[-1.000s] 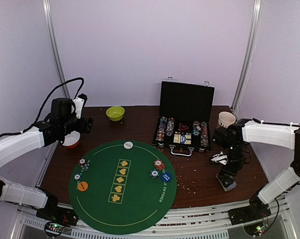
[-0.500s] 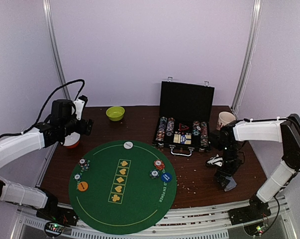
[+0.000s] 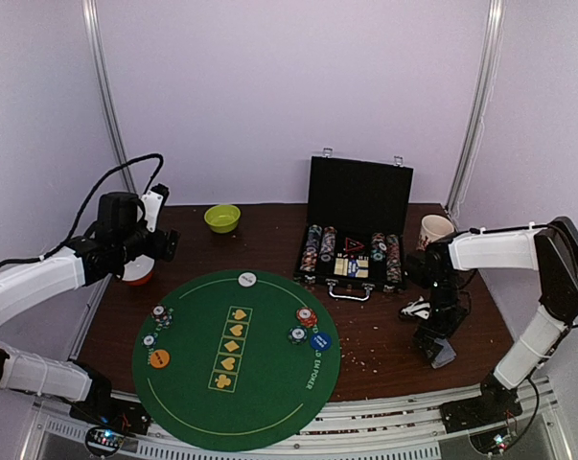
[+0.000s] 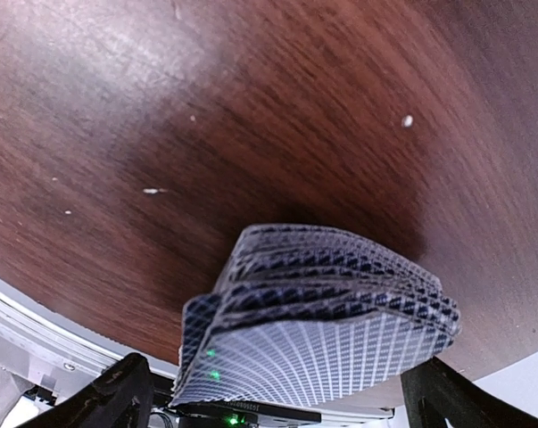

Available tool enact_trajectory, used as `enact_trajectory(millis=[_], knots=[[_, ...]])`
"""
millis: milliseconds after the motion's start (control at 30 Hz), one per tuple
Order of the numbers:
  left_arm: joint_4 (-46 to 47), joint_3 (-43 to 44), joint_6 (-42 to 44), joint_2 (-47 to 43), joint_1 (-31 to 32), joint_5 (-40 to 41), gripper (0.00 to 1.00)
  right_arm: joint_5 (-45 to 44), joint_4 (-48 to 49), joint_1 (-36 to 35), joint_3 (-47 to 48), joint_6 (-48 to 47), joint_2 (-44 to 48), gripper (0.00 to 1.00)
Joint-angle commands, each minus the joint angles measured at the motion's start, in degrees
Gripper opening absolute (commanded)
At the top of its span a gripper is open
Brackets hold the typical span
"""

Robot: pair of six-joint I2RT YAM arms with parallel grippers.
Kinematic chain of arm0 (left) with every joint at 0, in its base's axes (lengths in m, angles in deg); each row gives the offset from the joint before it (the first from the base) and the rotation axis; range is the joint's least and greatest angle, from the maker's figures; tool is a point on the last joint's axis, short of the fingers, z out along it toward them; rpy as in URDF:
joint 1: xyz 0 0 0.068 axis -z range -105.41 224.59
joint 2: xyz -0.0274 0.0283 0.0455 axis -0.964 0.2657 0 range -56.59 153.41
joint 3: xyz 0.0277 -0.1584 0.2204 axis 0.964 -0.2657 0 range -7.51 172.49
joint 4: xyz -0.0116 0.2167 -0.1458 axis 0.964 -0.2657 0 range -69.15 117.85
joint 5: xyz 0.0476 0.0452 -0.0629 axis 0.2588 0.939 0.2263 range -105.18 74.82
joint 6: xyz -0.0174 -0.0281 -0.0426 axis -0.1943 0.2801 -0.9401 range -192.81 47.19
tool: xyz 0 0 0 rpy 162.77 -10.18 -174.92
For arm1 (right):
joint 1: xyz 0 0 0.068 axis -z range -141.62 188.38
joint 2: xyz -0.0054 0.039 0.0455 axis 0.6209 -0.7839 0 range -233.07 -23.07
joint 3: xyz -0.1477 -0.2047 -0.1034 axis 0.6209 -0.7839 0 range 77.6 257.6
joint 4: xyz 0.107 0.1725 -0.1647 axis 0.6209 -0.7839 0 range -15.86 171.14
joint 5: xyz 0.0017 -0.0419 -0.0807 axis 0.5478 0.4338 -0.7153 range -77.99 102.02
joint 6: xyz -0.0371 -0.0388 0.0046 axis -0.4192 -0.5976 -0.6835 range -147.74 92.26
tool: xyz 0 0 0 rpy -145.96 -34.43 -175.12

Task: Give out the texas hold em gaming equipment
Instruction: Position the face-down deck piles at the center of the board.

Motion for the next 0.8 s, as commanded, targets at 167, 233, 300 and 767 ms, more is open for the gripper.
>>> enact_trajectory(millis=[167,233,300,767], knots=[[3.3,-0.8,1.1,-1.5,-0.3,0.1,0.98,-1.6,1.7,0.5,0.1,0.1,-5.4,1.0],[3.4,-1.0,1.3,-1.5,-0.3,0.5,0.98,-0.9,2.0,0.4,-0.1,-0.5,-6.9,1.0],[3.3,-0.9,1.4,-1.3,-0.3,0.7,0.98,-0.3,2.7,0.4,1.0,-0.6,-7.9,0.99],[3.4,-0.9,1.9,-1.1,-0.3,1.3,0.98,0.7,1.6,-8.9,10.9,0.4,-14.5,0.54]])
